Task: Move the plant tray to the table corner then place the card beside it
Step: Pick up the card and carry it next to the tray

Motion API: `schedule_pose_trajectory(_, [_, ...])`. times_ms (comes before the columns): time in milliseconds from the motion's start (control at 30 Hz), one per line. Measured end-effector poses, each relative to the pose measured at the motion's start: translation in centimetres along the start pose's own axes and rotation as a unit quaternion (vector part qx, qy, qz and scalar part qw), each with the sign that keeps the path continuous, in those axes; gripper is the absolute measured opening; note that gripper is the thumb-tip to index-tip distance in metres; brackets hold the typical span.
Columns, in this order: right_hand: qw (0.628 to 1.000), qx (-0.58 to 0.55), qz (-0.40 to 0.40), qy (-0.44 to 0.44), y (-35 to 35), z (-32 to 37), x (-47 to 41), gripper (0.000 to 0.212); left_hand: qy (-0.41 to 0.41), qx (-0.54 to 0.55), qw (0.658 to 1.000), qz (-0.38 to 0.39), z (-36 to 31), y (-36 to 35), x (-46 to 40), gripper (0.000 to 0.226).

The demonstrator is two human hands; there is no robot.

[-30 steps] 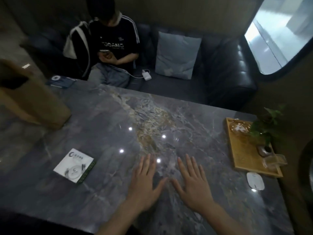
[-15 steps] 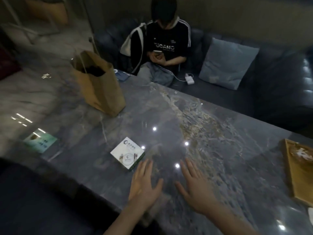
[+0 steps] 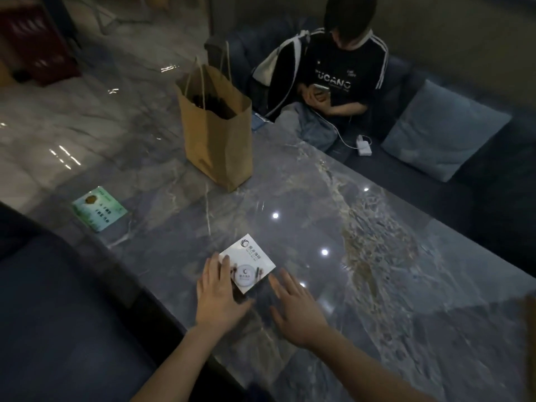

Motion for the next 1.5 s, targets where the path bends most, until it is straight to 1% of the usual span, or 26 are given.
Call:
schedule_pose_trajectory(133, [1.0, -0.008, 0.008, -0.005, 0.2, 0.0, -2.1, 0.067, 0.021, -0.005, 0.999, 0.031, 0.9, 0.0, -2.0, 0.132])
schedule_pose_trajectory(267, [0.999, -0.017, 0.031, -0.01, -0.1, -0.1, -3.5, 0.07, 0.036, 0.009, 0.998, 0.054, 1.5, -0.4, -3.0, 0.137])
schedule_pose_trajectory(400, [0.997, -0.057, 0.042, -0.012, 0.1, -0.2, -4.0, 0.071, 0.023, 0.048, 0.997, 0.057, 1.2, -0.5, -3.5, 0.131])
schedule_pose_trajectory(533, [0.992, -0.121, 0.043, 0.001, 0.5, -0.4, -4.1, 0.069, 0.015, 0.07, 0.997, 0.032, 0.9, -0.3, -3.5, 0.122])
schedule_pose_trajectory(633, [0.985, -0.169, 0.037, -0.005, 0.8, -0.7, -3.8, 0.066, 0.011, 0.082, 0.996, 0.014, 0.3, -0.2, -3.0, 0.11])
schedule_pose_trajectory(700, [0.98, -0.197, 0.02, -0.015, 1.3, -1.1, -3.5, 0.063, 0.004, 0.086, 0.996, 0.011, -0.3, -0.2, -2.7, 0.105])
schedule_pose_trajectory(767, [0.974, -0.227, -0.02, -0.02, 2.1, -1.6, -3.0, 0.056, -0.001, 0.088, 0.996, 0.011, -0.9, -0.4, -2.5, 0.102])
schedule_pose_trajectory(833, [0.965, -0.256, -0.05, -0.03, 2.6, -2.2, -2.5, 0.051, -0.004, 0.099, 0.995, 0.016, -1.3, -0.7, -2.3, 0.104])
schedule_pose_trajectory(900, [0.955, -0.286, -0.069, -0.045, 2.9, -2.9, -2.1, 0.041, -0.013, 0.109, 0.994, 0.016, -2.0, -0.8, -2.1, 0.107])
schedule_pose_trajectory(967, [0.94, -0.324, -0.086, -0.059, 3.3, -3.5, -1.6, 0.029, -0.032, 0.119, 0.992, 0.012, -2.8, -0.8, -1.7, 0.105])
schedule_pose_trajectory(1167, [0.888, -0.422, -0.122, -0.132, 3.6, -6.6, 0.9, 0.035, -0.086, 0.142, 0.986, 0.028, -6.3, -1.6, -0.6, 0.092])
schedule_pose_trajectory(1267, [0.858, -0.469, -0.145, -0.154, 3.6, -8.5, 2.5, 0.032, -0.119, 0.143, 0.982, 0.037, -8.1, -2.5, -0.2, 0.092])
schedule_pose_trajectory(1367, [0.815, -0.525, -0.163, -0.184, 2.8, -10.6, 4.6, 0.029, -0.148, 0.149, 0.976, 0.065, -9.6, -3.7, 0.3, 0.096])
schedule_pose_trajectory(1500, [0.751, -0.603, -0.179, -0.2, 1.8, -13.2, 7.5, 0.027, -0.201, 0.175, 0.96, 0.091, -12.6, -4.9, 2.0, 0.097])
Point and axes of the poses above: each hand's wrist, its own x-axis away from the middle knuckle, its own y-axis out of the back of the hand, z = x × y, the point moved 8 cm from there along -x, towards the middle knuckle, and after that the axes turned 7 degrees about z, right-handed, at the moved point
